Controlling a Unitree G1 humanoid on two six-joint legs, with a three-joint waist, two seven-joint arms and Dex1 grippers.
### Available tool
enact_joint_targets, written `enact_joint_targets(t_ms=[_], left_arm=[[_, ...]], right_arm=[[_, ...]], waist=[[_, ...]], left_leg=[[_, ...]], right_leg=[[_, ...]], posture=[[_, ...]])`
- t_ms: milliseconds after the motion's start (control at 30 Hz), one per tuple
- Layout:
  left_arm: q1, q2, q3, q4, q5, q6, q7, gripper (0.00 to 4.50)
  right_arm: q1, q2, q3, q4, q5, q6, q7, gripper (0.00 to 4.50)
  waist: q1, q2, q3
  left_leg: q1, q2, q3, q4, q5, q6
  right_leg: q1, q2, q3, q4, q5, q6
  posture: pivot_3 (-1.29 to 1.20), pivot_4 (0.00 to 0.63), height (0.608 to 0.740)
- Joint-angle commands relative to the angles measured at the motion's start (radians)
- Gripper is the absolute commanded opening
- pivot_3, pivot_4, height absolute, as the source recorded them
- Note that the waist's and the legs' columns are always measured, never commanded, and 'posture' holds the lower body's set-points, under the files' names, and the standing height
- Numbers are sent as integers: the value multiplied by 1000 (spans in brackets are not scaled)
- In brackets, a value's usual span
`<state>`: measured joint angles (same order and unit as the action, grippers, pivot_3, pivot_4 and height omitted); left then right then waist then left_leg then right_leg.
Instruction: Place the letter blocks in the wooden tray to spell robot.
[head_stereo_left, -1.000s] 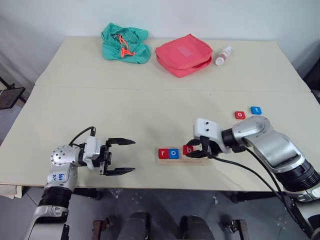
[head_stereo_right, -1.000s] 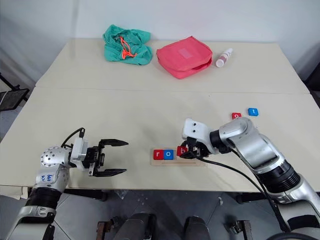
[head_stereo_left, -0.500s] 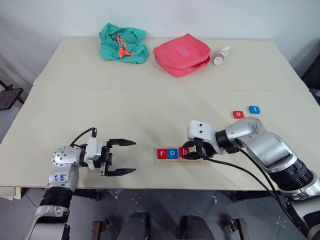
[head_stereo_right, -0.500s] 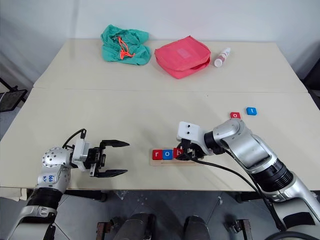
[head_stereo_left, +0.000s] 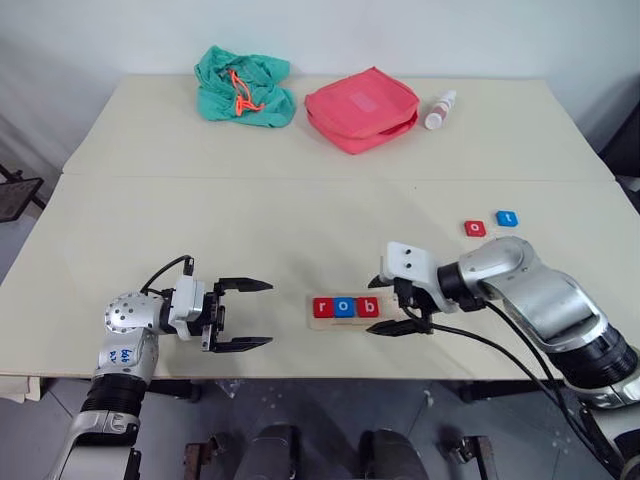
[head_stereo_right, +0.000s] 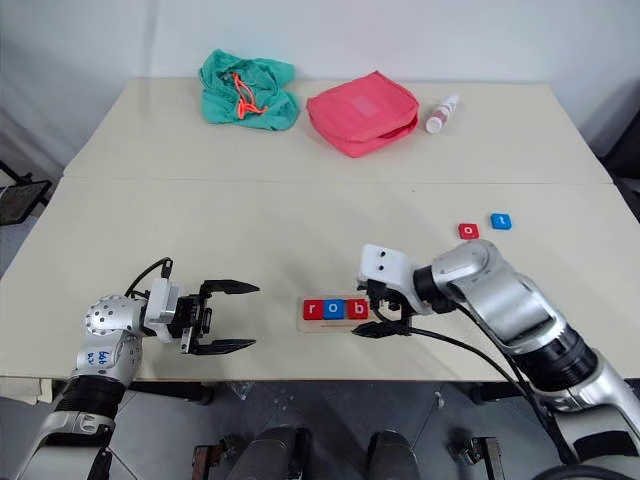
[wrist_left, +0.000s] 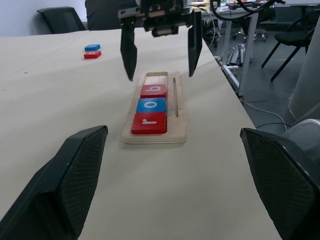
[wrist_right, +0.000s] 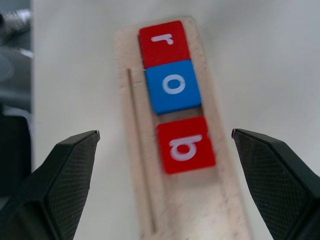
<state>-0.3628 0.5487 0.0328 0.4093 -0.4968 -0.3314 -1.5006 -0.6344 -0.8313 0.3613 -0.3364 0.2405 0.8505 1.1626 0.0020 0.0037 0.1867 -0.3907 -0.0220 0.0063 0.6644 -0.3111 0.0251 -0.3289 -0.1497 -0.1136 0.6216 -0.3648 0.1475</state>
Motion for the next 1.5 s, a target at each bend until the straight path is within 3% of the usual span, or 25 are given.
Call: enact_joint_targets(t_ms=[33, 267, 400, 700, 1100, 1500], left_arm=[[-16, -8, 8, 6, -1, -19, -34, 4500], [-22, -20, 6, 12, 3, -23, -32, 4500], [-20, -21, 7, 6, 2, -22, -32, 4500], [22, -8, 19, -45, -3, -12, -12, 4500], [59, -2, 35, -90, -4, -3, 15, 4500], [54, -4, 37, -85, 5, -7, 25, 4500]], right_arm=[[75, -58, -102, -52, 34, -28, -3, 4439], [140, -61, -145, -36, 27, -72, -48, 4439], [129, -42, -133, -15, 27, -85, -72, 3256], [107, -12, -93, -5, 35, -77, -62, 57], [84, 28, -20, 64, -22, -121, -63, 16], [68, 55, -33, 80, -41, -136, -67, 16]], waist=[[2, 0, 0], [-5, 0, 0], [-4, 0, 0], [-3, 0, 0], [-4, 0, 0], [-2, 0, 0]], left_leg=[[0, 0, 0, 0, 0, 0], [0, 1, 2, 0, 0, 0], [0, 1, 2, 0, 0, 0], [0, 0, 1, 0, 0, 0], [0, 0, 1, 0, 0, 0], [0, 0, 1, 0, 0, 0]], right_leg=[[0, 0, 0, 0, 0, 0], [0, 0, 0, -1, 0, 0], [0, 0, 0, 0, 0, 0], [0, 0, 0, -1, 0, 0], [0, 0, 0, -1, 0, 0], [0, 0, 0, 0, 0, 0]], posture=[[0, 150, 740], [0, 150, 740], [0, 150, 740], [0, 150, 740], [0, 150, 740], [0, 150, 740]])
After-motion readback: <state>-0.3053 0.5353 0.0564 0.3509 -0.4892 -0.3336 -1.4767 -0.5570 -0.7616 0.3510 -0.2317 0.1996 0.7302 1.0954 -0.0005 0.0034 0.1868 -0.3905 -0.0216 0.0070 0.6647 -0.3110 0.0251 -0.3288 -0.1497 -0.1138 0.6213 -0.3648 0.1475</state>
